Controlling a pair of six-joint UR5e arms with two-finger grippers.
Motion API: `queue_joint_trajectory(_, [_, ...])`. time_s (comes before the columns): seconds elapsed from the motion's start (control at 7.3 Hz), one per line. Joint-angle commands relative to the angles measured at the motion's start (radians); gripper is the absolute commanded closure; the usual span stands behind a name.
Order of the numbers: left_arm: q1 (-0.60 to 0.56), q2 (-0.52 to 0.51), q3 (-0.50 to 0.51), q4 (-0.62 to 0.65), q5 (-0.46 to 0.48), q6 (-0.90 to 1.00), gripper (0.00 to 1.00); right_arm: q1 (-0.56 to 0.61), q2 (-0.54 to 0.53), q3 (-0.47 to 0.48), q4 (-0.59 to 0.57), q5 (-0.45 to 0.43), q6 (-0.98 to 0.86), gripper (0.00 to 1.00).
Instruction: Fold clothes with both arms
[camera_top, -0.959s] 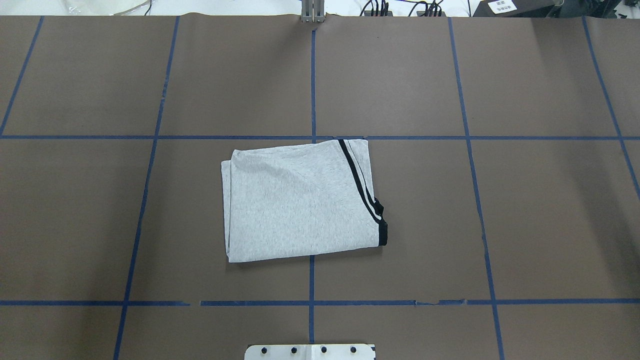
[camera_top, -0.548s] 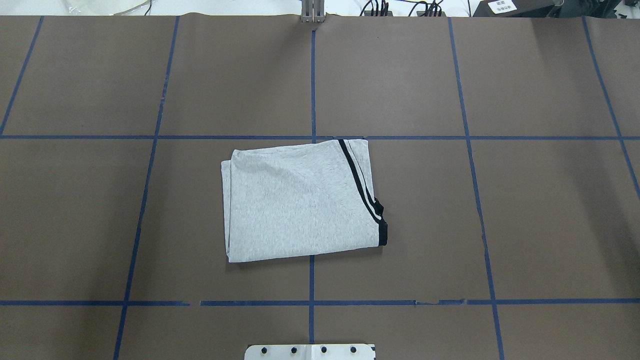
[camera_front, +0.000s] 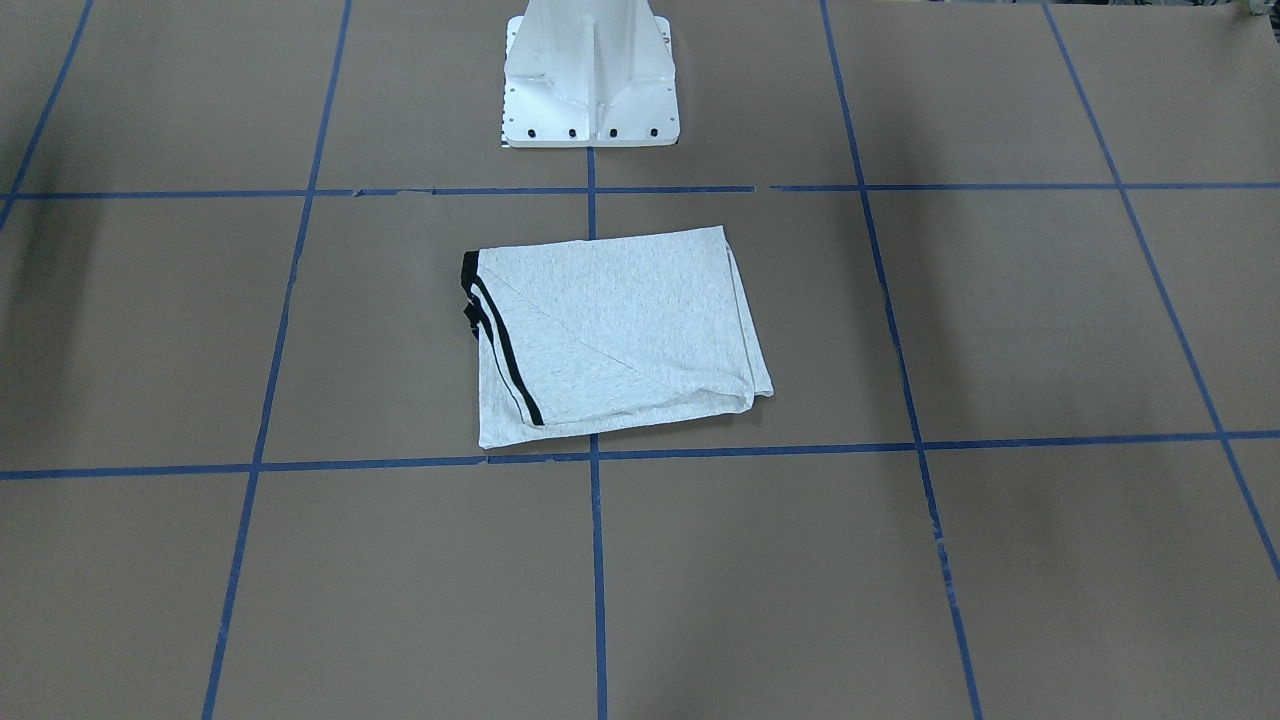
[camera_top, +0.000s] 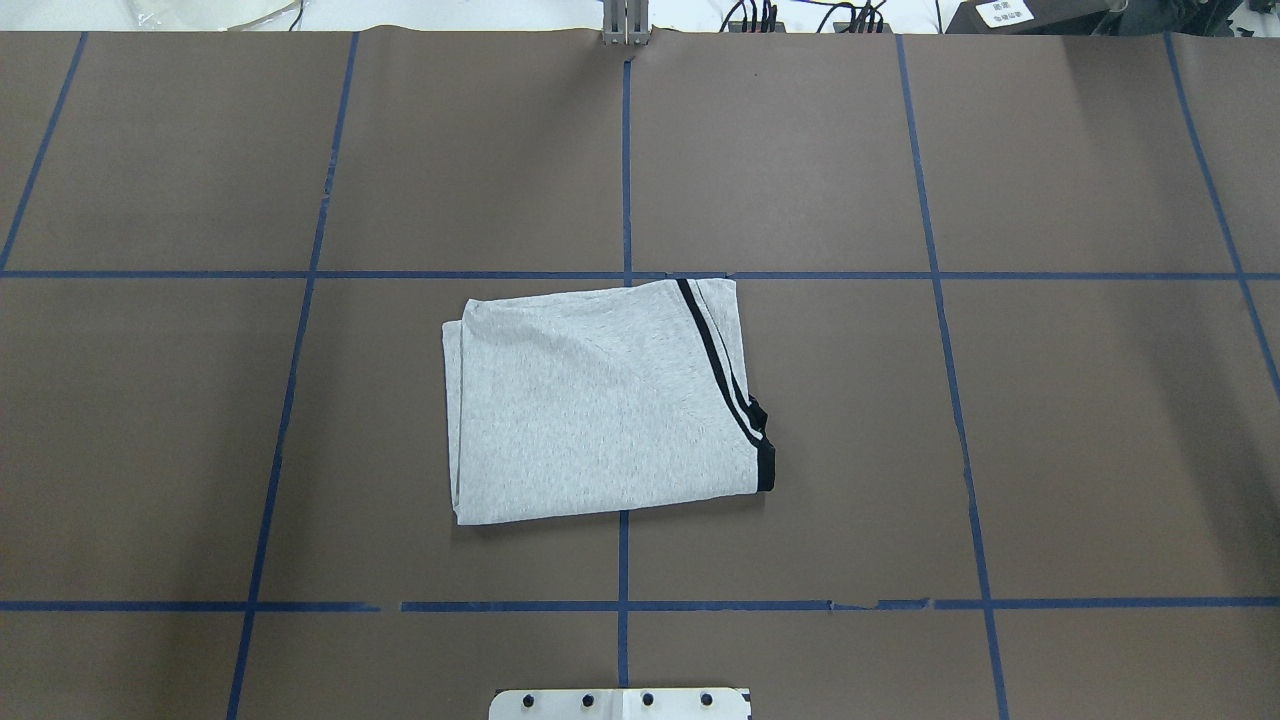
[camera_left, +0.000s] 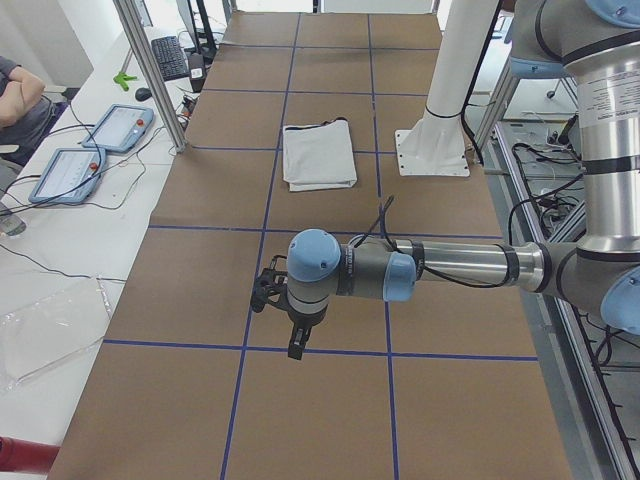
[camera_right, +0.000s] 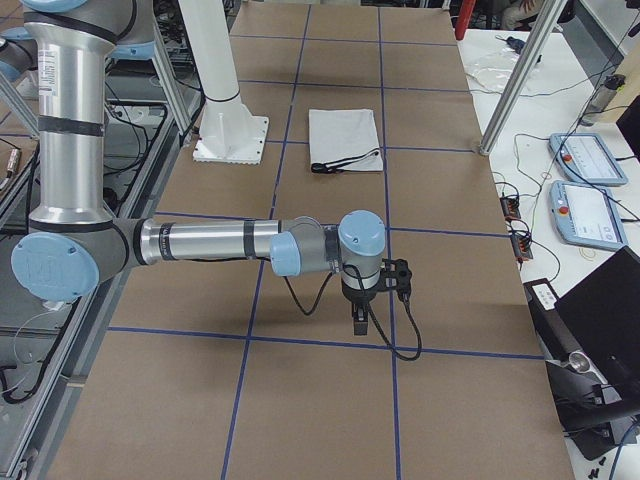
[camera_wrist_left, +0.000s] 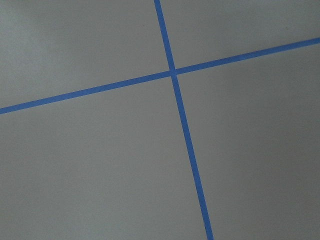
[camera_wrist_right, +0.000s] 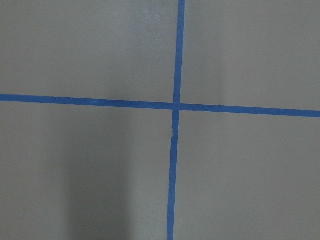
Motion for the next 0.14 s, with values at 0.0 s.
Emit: queue_joint_trajectory(0.0, [0.000,0.000,0.001,0.000,0.000,0.000,0.00,0.000,-0.005,0.004,0.000,0.000,0.000,0.00])
